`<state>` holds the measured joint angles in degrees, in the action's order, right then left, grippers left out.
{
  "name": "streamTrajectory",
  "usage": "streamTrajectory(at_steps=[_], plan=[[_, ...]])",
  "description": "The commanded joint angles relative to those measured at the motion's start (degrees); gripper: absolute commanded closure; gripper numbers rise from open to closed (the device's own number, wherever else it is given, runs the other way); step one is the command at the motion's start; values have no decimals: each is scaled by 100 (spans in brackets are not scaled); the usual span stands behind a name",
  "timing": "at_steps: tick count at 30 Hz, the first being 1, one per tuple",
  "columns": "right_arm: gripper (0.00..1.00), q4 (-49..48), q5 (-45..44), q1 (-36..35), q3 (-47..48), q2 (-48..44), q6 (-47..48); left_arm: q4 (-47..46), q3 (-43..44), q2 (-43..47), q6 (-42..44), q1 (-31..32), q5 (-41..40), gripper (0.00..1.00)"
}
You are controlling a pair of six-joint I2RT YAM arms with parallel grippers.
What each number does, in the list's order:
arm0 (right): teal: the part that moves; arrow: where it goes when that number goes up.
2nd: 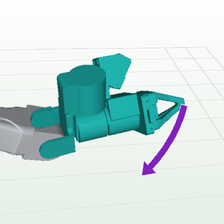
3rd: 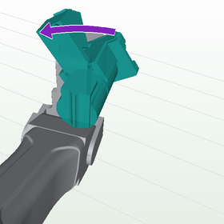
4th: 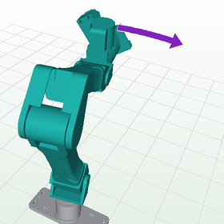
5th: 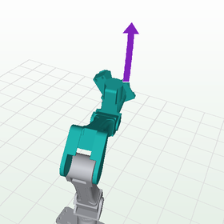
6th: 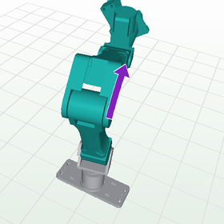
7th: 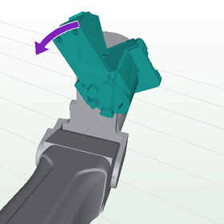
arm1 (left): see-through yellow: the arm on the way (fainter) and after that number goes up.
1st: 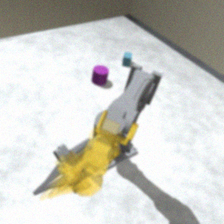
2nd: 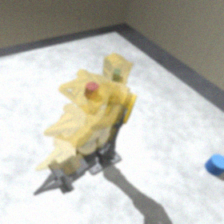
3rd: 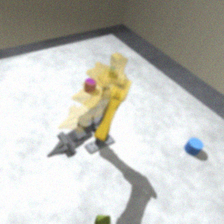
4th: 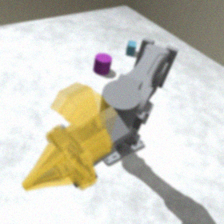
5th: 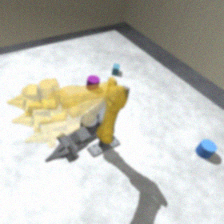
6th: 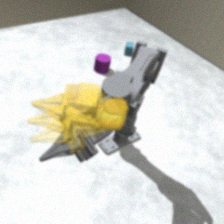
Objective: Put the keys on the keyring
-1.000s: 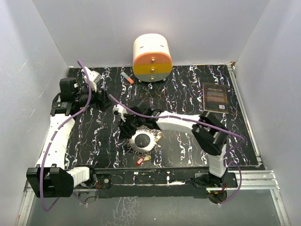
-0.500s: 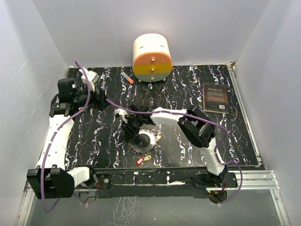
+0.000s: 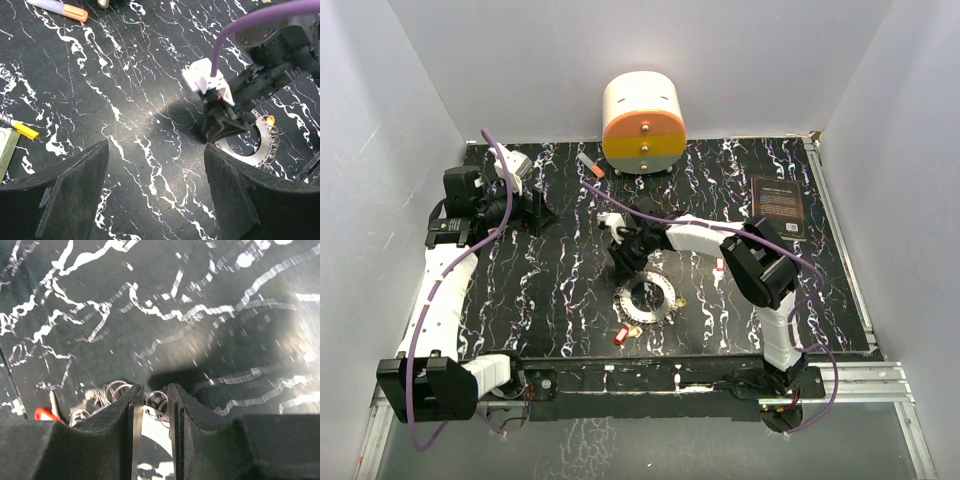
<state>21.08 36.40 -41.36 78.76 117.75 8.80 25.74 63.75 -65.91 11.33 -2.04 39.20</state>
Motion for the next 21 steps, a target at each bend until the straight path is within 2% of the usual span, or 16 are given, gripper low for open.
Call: streamTrajectory(at_steps=[1,11,21], plan=[[68,231,-497,405,-389,-525,118,-37,-41,150,-32,-3,172,25],[66,69,-767,652,-572,-1284,81,-270,-189,-81,-266,2,690,23],[67,-57,-476,653,-241,-817,-23,-407,-343,-120,-359,2,828,21]])
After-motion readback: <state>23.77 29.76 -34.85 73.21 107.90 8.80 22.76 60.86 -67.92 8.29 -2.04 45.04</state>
